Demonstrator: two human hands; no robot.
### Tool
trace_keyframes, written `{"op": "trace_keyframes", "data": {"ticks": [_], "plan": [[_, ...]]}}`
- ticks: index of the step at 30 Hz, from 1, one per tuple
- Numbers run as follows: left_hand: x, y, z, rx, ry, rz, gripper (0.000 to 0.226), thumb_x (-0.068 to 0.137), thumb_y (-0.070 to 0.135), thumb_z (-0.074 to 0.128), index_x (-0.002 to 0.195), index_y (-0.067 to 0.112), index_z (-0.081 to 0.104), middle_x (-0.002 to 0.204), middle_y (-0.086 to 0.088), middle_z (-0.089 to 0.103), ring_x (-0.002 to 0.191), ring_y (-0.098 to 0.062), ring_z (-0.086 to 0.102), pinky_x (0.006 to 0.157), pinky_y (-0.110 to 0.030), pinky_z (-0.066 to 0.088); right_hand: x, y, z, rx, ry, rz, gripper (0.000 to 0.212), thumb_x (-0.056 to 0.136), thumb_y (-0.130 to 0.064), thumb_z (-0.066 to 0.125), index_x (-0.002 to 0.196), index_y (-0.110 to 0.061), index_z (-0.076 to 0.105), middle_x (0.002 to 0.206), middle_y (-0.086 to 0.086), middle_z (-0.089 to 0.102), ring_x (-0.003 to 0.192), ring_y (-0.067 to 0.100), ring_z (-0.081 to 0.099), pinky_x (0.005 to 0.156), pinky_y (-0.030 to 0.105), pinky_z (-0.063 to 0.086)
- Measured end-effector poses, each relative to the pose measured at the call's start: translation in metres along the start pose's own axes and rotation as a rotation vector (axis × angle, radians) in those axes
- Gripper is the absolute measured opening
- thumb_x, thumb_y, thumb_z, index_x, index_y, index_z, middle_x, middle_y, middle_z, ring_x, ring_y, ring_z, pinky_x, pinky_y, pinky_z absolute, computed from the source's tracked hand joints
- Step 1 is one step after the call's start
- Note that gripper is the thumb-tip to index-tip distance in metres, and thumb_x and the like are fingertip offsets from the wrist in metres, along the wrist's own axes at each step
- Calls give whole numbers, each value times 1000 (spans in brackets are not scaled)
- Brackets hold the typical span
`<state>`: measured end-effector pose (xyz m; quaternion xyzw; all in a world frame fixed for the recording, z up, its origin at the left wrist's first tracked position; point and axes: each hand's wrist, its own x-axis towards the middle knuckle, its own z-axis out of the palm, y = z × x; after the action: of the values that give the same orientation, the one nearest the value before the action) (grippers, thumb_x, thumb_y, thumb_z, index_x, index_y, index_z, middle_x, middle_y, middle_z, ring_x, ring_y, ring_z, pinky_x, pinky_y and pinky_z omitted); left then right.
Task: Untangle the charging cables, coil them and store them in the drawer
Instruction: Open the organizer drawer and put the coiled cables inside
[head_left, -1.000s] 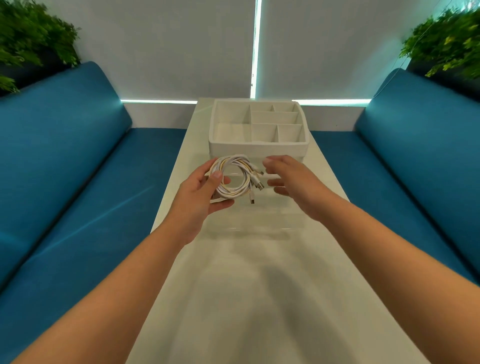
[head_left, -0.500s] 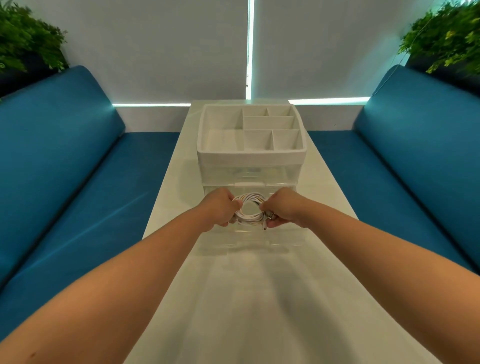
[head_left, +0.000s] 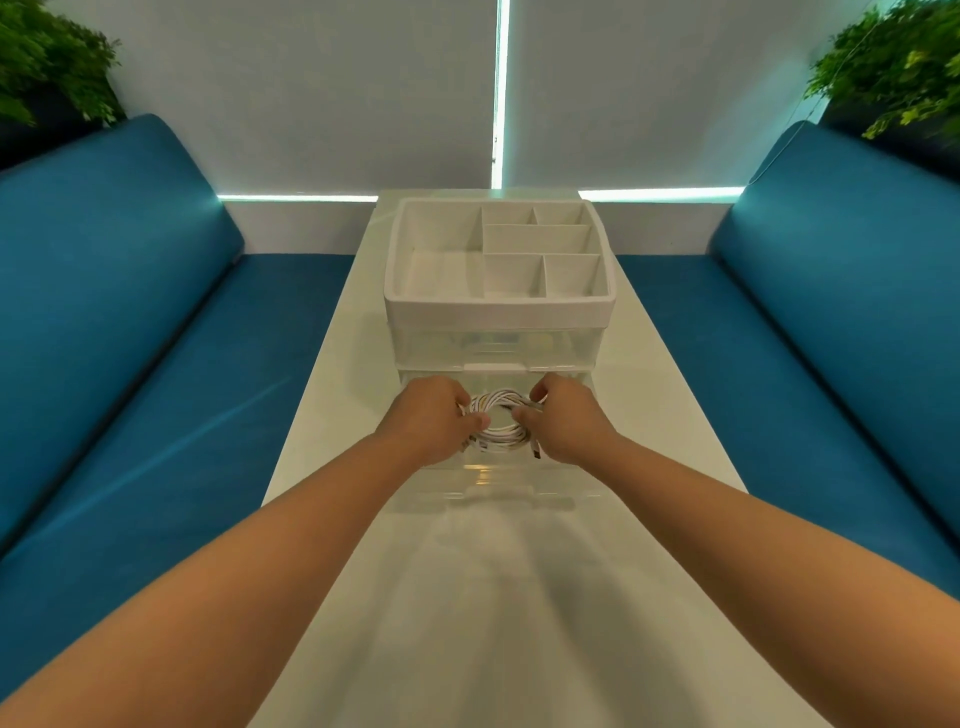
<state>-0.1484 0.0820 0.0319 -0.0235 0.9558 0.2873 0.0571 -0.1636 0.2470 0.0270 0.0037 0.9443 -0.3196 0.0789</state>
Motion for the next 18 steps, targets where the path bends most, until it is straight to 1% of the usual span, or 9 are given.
{"op": "trace_keyframes", "data": {"ticks": [3,5,7,9,11,13,15,16,18], "plan": [[-5,-7,0,45,-44,26,28,86,42,70,96,16,76,86,-1,75,83,-19,68,78,-35,55,-2,3,1,-161,-25,-35,44,90,-41,60,116,-6,58,113,14,60,93,30,63,83,39,51],[-6,-9,3,63,-32,29,30,84,42,72,96,15,76,85,-2,75,81,-20,68,79,-37,56,-5,3,1,-226,-34,-60,48,88,-44,62,117,-6,62,118,13,51,101,30,58,89,39,49],[-7,-8,5,85,-21,26,34,83,42,73,101,13,75,90,-4,75,85,-21,68,82,-38,55,-8,2,1,-264,-41,-78,45,86,-44,65,112,-7,66,116,12,47,98,29,58,85,36,49],[-8,-8,6,107,-20,28,37,84,42,73,106,12,73,96,-6,74,89,-23,67,84,-38,54,-9,1,3,-244,-36,-71,40,85,-42,67,103,-6,67,111,13,50,89,29,61,76,34,49],[-9,-6,5,127,-13,35,40,84,43,72,110,12,70,103,-7,72,93,-24,66,86,-37,54,-10,0,3,-232,-25,-58,40,85,-42,67,100,-5,66,110,14,55,87,29,61,73,32,47],[-9,-5,2,156,6,68,43,85,44,71,116,14,68,110,-7,70,98,-24,65,86,-35,53,-13,-1,0,-246,2,-67,44,86,-42,66,110,-6,63,117,14,54,97,29,60,78,33,46],[-11,-4,-4,165,32,103,46,87,45,68,122,15,65,113,-6,68,101,-23,63,87,-35,52,-20,1,-7,-216,56,-100,52,88,-41,64,126,-7,57,127,12,52,111,28,56,88,35,46],[-13,-2,-8,158,48,123,46,88,46,66,123,15,64,113,-6,68,102,-23,63,87,-35,52,-24,3,-11,-178,89,-120,54,88,-42,64,130,-9,54,130,10,51,115,26,55,92,35,45],[-17,5,-20,154,108,186,42,91,45,63,121,16,64,112,-4,69,102,-22,63,89,-37,52,-36,9,-19,-119,156,-175,54,88,-45,62,132,-15,54,130,4,52,116,22,54,94,34,45]]}}
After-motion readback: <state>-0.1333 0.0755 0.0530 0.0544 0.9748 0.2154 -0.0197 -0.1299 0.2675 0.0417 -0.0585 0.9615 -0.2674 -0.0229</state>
